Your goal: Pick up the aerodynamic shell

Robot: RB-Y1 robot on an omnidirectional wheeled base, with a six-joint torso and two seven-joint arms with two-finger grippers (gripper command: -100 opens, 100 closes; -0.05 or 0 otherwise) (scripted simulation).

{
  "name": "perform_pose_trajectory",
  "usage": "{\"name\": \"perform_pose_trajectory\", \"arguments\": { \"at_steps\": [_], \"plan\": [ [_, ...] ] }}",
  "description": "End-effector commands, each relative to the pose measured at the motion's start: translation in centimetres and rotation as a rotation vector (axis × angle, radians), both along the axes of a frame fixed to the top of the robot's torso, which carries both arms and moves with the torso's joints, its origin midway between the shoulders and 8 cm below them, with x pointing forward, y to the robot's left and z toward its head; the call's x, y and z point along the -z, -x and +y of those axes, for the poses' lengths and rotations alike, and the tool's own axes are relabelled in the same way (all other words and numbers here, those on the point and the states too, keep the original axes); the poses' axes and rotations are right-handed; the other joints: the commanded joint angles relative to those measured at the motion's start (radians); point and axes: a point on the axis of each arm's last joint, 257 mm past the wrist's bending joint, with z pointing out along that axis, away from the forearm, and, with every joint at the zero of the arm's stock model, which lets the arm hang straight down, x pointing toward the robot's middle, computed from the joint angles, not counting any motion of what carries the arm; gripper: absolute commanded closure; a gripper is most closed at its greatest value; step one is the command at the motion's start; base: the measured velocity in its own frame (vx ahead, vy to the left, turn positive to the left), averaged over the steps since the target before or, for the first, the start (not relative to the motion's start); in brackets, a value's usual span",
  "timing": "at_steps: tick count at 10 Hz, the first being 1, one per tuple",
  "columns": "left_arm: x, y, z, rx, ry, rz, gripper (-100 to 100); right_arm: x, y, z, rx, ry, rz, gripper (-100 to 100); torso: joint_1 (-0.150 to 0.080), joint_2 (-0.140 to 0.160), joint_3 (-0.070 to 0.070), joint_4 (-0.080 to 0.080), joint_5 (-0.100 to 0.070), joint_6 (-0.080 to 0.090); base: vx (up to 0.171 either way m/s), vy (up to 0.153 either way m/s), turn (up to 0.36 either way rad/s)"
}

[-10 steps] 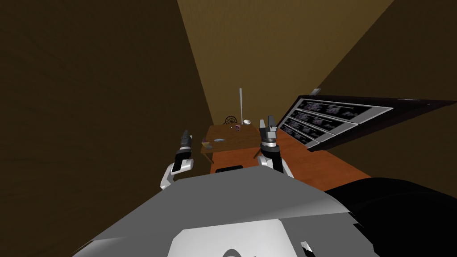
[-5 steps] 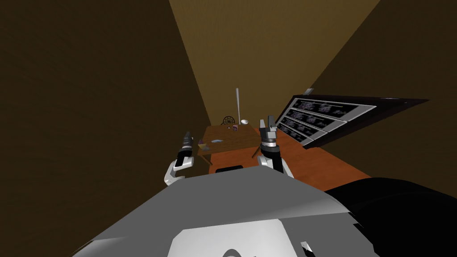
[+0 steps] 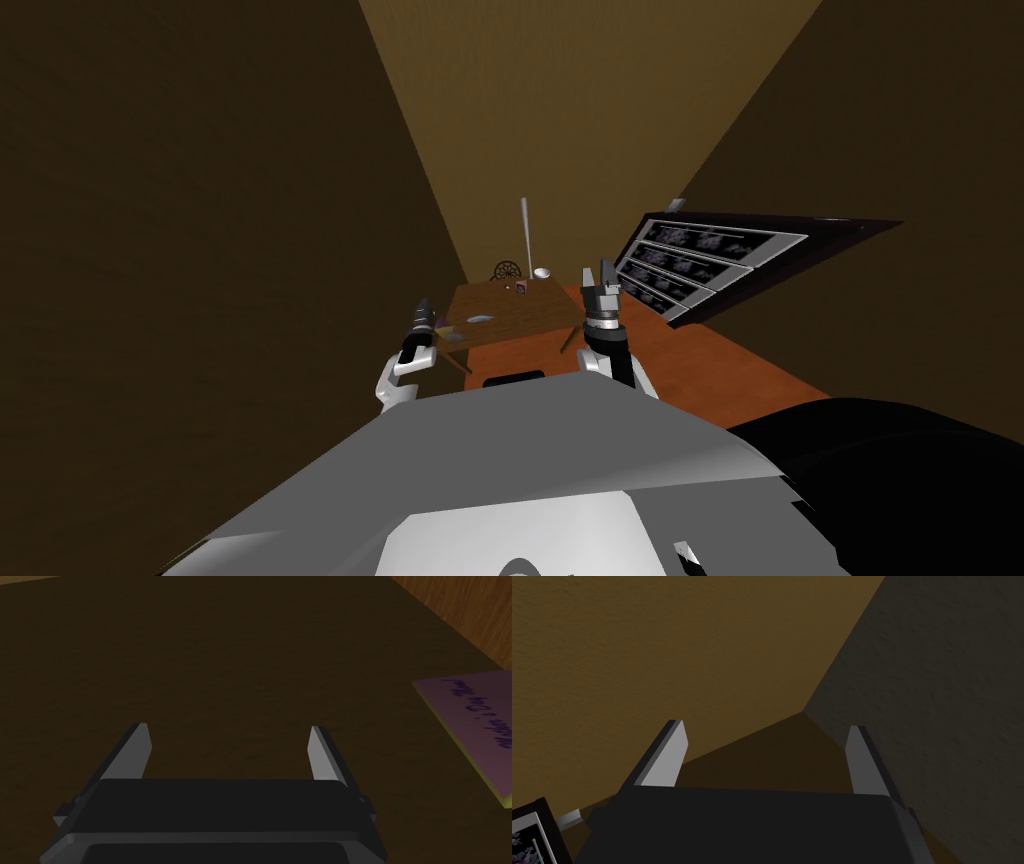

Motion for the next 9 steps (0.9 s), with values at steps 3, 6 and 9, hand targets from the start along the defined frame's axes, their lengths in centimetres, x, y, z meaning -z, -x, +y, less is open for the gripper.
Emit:
{"name": "perform_pose_trajectory", "arguments": {
  "at_steps": [3, 6, 9],
  "plan": [
    [3.5, -1.2, 1.8, -0.045, 0.062, 0.094, -100, 0.0, 0.0, 0.0, 0.0, 0.0, 0.0, 0, 0.0, 0.001, 0.0, 0.0, 0.0, 0.0, 0.01, -0.042, -0.083],
    [6.8, -1.3, 2.7, -0.073, 0.097, 0.172, -100, 0.0, 0.0, 0.0, 0.0, 0.0, 0.0, 0, -0.001, 0.0, 0.0, 0.0, 0.0, 0.0, 0.019, -0.046, -0.07],
    [9.4, -2.0, 3.9, -0.111, 0.147, 0.248, -100, 0.0, 0.0, 0.0, 0.0, 0.0, 0.0, 0, 0.0, 0.001, 0.0, 0.0, 0.0, -0.001, 0.01, -0.037, -0.07]
  ]
}}
